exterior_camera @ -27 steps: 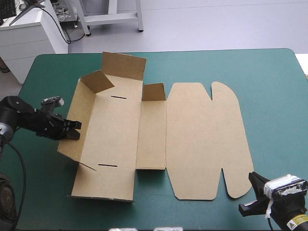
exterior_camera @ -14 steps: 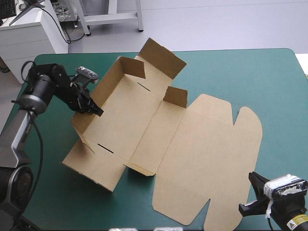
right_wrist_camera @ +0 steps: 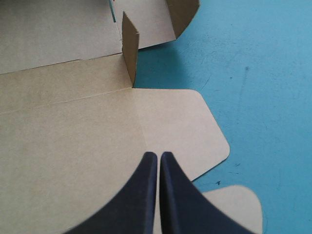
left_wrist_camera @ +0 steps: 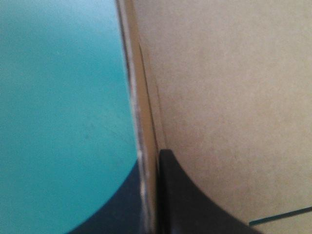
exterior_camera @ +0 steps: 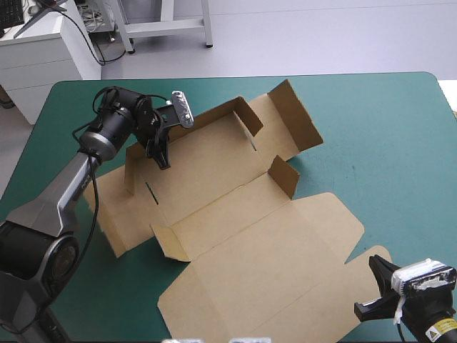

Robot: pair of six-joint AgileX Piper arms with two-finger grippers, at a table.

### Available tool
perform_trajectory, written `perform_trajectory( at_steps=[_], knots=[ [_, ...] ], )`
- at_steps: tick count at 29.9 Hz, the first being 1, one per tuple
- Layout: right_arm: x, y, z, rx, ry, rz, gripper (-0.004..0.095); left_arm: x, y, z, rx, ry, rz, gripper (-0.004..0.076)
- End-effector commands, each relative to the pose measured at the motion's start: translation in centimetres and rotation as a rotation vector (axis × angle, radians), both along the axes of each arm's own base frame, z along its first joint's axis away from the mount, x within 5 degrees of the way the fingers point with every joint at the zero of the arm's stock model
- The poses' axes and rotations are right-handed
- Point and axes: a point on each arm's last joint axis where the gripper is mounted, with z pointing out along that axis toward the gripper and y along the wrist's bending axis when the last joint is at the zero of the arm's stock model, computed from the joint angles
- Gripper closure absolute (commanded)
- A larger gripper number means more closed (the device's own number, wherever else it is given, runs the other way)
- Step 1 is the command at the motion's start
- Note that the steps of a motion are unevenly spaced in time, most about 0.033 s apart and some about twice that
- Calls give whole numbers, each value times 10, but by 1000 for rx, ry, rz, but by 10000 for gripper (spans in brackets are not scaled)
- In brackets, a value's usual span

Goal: Fold the box

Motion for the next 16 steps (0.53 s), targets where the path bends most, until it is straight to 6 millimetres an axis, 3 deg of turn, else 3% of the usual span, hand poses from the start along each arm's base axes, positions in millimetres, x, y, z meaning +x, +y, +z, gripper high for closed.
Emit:
perform_trajectory(
  at_steps=[1,16],
  knots=[
    [2,-1,13,11,-78,-19,908,-6,-14,34,-34,-177,-65,733],
    [3,-1,12,10,-89,-23,908,-24,-74,44,11,-366,-172,733]
  ],
)
